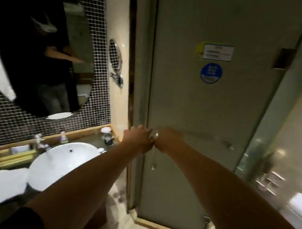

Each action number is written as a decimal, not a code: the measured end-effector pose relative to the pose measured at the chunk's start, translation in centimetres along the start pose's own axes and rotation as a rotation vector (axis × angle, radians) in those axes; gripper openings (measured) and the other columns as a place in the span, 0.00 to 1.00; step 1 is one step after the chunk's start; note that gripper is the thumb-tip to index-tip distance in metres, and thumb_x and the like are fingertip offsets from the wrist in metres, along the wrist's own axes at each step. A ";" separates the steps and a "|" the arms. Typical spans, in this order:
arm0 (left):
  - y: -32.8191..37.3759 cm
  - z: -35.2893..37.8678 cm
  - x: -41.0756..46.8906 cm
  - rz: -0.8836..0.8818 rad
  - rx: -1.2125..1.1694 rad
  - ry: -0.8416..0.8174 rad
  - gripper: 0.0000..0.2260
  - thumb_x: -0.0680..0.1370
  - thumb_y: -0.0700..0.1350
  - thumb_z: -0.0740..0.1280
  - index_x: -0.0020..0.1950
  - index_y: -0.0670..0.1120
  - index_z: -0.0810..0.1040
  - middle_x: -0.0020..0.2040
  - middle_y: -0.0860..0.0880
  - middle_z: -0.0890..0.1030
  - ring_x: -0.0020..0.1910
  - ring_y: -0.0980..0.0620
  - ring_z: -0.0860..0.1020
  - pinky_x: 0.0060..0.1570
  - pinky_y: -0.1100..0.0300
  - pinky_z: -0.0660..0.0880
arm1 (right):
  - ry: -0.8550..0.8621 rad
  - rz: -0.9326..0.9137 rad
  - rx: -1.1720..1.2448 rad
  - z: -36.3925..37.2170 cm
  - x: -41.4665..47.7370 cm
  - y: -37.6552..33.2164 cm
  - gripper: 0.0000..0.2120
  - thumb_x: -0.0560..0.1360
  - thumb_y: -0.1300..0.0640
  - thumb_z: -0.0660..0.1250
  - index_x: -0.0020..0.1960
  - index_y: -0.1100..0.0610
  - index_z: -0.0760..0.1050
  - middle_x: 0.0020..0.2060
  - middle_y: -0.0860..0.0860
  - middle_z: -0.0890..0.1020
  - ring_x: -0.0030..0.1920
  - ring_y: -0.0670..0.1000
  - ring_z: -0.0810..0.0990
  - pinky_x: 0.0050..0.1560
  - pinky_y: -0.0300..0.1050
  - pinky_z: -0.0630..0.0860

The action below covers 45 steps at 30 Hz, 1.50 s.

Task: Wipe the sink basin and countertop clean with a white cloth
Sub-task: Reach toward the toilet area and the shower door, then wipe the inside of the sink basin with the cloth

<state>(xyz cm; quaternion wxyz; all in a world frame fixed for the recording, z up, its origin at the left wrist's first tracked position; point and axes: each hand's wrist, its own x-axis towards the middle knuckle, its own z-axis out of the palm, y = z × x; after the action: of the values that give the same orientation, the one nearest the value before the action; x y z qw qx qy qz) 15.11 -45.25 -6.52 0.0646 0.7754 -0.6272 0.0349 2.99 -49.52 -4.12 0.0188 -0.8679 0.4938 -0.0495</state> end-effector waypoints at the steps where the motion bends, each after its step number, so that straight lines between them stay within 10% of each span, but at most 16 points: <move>1: -2.3 0.0 -0.1 -0.040 0.036 -0.012 0.21 0.80 0.59 0.57 0.73 0.56 0.68 0.68 0.44 0.73 0.66 0.40 0.72 0.59 0.41 0.71 | -0.012 -0.059 0.004 0.7 1.1 -1.9 0.16 0.79 0.52 0.60 0.64 0.54 0.77 0.63 0.56 0.80 0.64 0.59 0.78 0.64 0.55 0.73; 7: -15.8 0.7 -2.5 -0.288 0.097 -0.064 0.24 0.76 0.63 0.58 0.70 0.58 0.70 0.69 0.46 0.73 0.65 0.41 0.72 0.62 0.39 0.68 | -0.114 -0.199 -0.021 5.3 6.6 -14.0 0.14 0.79 0.50 0.62 0.60 0.53 0.79 0.58 0.54 0.83 0.63 0.57 0.77 0.74 0.64 0.57; 13: -25.7 1.1 -4.1 -0.462 0.053 -0.050 0.24 0.75 0.60 0.57 0.71 0.57 0.68 0.65 0.45 0.73 0.63 0.41 0.72 0.60 0.42 0.70 | -0.128 -0.335 -0.003 7.5 10.9 -23.2 0.18 0.76 0.51 0.61 0.62 0.53 0.78 0.59 0.53 0.81 0.59 0.57 0.78 0.58 0.53 0.73; 27: -40.0 7.0 3.8 -0.537 0.175 -0.133 0.24 0.77 0.58 0.56 0.72 0.53 0.67 0.67 0.44 0.72 0.64 0.39 0.70 0.60 0.40 0.69 | -0.185 -0.463 -0.029 12.9 24.8 -33.6 0.17 0.74 0.51 0.62 0.61 0.51 0.78 0.55 0.53 0.82 0.52 0.57 0.81 0.45 0.50 0.73; 33: -46.7 11.5 9.0 -0.589 0.173 -0.247 0.25 0.78 0.58 0.54 0.74 0.54 0.65 0.72 0.44 0.67 0.69 0.40 0.66 0.64 0.39 0.65 | -0.331 -0.524 -0.016 18.5 33.8 -36.2 0.23 0.77 0.46 0.61 0.69 0.52 0.73 0.66 0.56 0.77 0.64 0.60 0.76 0.63 0.59 0.75; 45: -53.5 23.7 13.0 -0.683 -0.043 -0.452 0.26 0.80 0.59 0.57 0.78 0.55 0.61 0.77 0.44 0.63 0.72 0.39 0.64 0.66 0.37 0.64 | -0.557 -0.600 -0.032 32.4 40.8 -40.7 0.26 0.79 0.47 0.58 0.76 0.49 0.65 0.73 0.54 0.72 0.70 0.59 0.72 0.68 0.56 0.71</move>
<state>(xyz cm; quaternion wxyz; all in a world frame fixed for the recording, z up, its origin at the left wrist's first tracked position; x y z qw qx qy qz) 69.51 -50.30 -31.19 -0.0508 0.9257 -0.3327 -0.1728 61.86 -64.31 -30.25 0.1230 -0.9538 0.1956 0.1919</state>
